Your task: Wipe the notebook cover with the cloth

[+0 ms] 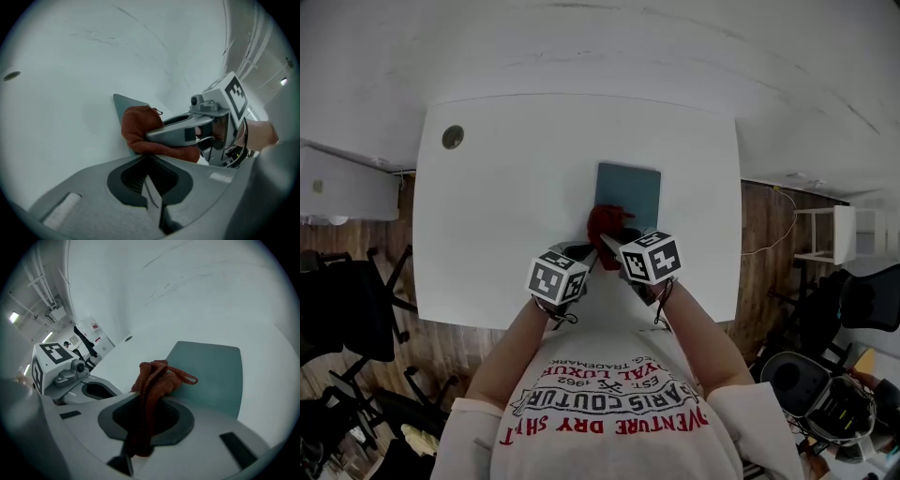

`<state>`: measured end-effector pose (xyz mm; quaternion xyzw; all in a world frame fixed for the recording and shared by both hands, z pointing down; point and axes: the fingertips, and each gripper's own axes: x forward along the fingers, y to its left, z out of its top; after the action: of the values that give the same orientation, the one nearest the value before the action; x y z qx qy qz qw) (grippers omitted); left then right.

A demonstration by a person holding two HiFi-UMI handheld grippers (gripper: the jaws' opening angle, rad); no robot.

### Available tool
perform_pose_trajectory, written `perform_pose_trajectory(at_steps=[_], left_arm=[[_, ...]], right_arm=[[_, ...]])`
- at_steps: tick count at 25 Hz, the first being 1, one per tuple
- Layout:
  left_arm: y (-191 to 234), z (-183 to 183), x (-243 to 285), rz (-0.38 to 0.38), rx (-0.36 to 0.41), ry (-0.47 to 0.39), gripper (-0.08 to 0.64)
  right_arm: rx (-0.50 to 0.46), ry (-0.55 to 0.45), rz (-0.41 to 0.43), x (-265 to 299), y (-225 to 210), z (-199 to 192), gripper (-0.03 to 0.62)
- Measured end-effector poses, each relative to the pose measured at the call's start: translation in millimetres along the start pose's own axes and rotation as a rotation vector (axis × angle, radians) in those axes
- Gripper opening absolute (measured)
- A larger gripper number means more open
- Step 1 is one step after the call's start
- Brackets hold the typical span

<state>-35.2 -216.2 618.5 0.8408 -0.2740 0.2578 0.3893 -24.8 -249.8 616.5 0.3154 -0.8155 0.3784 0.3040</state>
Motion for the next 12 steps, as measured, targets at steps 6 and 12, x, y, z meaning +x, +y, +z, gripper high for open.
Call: perform_pose_trajectory(at_steps=[6,12], left_arm=[[0.1,1.0,0.2,-0.001,-0.001,-0.001,0.011],[1.2,1.9,-0.1,-0.009,-0.008,0.002,0.010]], right_arm=[[-0.011,-0.018,-0.014,-4.0,-6.0,-2.4,0.080],[-0.011,-0.037,-0.053,-12.9,-12.1,-7.8,0.080]])
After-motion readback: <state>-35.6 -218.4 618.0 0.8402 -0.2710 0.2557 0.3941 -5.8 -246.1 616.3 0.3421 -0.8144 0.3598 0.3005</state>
